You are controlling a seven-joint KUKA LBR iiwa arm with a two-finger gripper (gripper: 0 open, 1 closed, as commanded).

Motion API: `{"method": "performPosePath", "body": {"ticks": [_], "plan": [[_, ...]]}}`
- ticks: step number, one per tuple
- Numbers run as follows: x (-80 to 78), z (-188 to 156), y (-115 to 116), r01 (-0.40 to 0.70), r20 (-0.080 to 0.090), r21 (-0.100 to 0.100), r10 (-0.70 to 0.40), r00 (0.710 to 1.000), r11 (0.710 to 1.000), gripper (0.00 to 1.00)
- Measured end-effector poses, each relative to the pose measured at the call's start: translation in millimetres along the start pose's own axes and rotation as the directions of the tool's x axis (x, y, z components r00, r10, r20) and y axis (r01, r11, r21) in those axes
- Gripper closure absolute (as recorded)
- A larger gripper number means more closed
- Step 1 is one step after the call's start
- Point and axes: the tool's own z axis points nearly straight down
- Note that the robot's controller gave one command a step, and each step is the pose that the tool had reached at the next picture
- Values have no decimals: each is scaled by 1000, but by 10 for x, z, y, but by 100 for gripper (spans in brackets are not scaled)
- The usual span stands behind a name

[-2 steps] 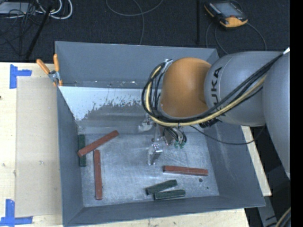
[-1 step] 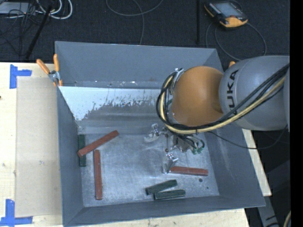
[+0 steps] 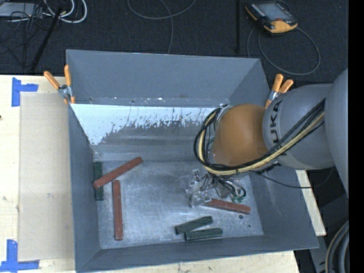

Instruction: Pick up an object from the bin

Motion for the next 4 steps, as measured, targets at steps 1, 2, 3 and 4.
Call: {"method": "performPosePath", "body": {"ticks": [1,2,3,4], "plan": [[0,0,0,0,0,0,0,1000,1000,100],[-86,-1268,8,11,-2,0,-11,1000,1000,0],[-80,-1243,6,10,-5,0,-10,1000,1000,0],[591,-441,-90,46,-9,-2,-46,999,999,100]]}}
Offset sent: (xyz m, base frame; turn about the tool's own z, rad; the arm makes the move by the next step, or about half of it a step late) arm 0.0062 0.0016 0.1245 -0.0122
